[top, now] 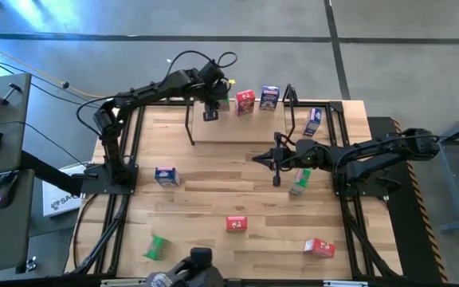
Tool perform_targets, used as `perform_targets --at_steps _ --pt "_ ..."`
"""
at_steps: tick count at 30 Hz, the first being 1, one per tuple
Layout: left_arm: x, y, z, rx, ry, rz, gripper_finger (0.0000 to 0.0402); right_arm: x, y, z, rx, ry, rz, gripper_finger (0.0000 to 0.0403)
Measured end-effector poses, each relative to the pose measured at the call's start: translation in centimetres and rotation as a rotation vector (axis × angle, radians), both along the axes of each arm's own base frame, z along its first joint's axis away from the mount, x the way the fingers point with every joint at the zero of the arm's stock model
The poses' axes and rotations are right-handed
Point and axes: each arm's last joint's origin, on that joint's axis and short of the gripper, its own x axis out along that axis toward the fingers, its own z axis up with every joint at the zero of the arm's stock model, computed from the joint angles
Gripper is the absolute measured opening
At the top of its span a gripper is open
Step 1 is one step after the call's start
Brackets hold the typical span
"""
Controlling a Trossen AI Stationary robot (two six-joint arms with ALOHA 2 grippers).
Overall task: Stack cereal on shelf
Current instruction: Put the top left green cereal box on the shelf
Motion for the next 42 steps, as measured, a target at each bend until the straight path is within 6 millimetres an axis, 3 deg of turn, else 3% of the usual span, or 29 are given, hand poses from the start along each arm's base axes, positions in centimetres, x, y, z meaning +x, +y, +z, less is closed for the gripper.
perform_targets --at_steps 19,28,37,42 --pt "-0.1 -0.1 -0.1 0.019 0.041 -0.035 0.0206 0.0 0.0 0.0 0.000 0.000 0.001 0.0000" --pt "-0.4 0.6 0.1 0.073 0.053 -0.028 0.0214 0.0 0.0 0.0 0.003 0.000 0.001 0.0000" --pt "-1.5 0.0 2.8 0.126 -0.010 -0.011 0.0214 0.0 0.0 0.1 0.003 -0.007 0.000 0.0000" --pt "-2.2 -2.3 4.6 0.020 -0.094 -0.015 0.0206 0.0 0.0 0.1 0.003 -0.007 0.000 0.0000"
